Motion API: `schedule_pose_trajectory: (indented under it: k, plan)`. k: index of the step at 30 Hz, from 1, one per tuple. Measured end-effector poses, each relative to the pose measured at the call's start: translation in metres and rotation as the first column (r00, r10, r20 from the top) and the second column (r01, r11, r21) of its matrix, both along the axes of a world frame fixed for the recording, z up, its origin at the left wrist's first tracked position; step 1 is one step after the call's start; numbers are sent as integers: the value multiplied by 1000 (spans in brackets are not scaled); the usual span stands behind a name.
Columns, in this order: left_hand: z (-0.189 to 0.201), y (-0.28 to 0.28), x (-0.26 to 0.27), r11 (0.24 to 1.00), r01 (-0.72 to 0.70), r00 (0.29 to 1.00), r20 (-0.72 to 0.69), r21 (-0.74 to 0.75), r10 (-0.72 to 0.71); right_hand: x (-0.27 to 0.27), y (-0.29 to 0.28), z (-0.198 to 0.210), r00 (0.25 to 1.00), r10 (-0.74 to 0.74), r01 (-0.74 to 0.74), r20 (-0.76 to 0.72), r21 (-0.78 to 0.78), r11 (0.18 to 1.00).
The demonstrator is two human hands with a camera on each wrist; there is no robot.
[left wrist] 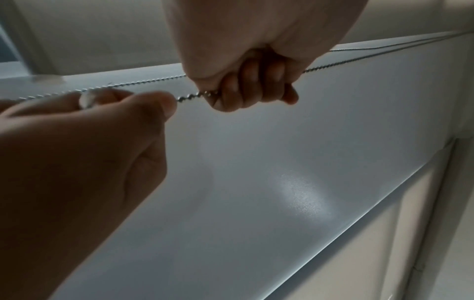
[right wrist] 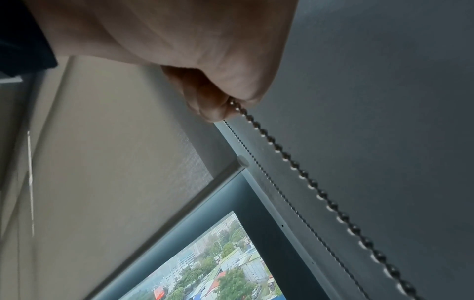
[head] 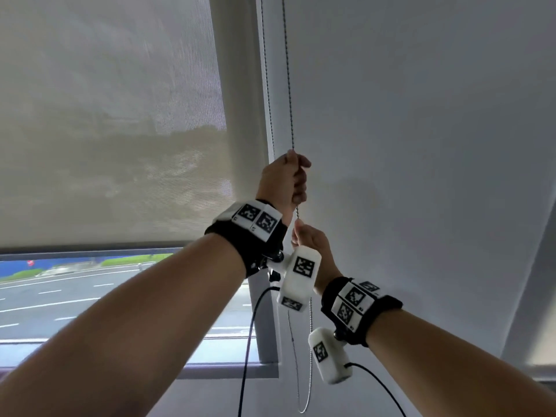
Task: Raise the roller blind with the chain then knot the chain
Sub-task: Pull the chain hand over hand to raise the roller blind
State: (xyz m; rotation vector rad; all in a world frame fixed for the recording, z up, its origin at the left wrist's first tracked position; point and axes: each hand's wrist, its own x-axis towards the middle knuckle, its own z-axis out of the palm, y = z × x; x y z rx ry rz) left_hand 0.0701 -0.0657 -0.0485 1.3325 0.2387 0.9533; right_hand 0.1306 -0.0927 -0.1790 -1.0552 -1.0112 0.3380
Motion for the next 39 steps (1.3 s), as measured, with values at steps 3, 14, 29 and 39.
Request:
schedule_pose_trajectory:
  k: [3, 14, 29, 39]
  plan:
    - [-9, -1, -1, 999, -37, 999, 1, 20, 37, 0, -1, -10, 996, 87, -88, -16, -29, 996]
    - [-54, 1, -11, 998, -52, 998, -46, -28, 51, 17, -23, 102, 987, 6, -19, 158, 83, 996]
    - [-96, -3, -20, 992, 63, 997, -39, -110, -68, -26, -4, 175, 997, 80, -80, -3, 83, 993]
    - [-51, 19, -27, 999, -5, 998, -66, -41, 2, -14, 3, 119, 998, -17, 12, 55, 95, 995]
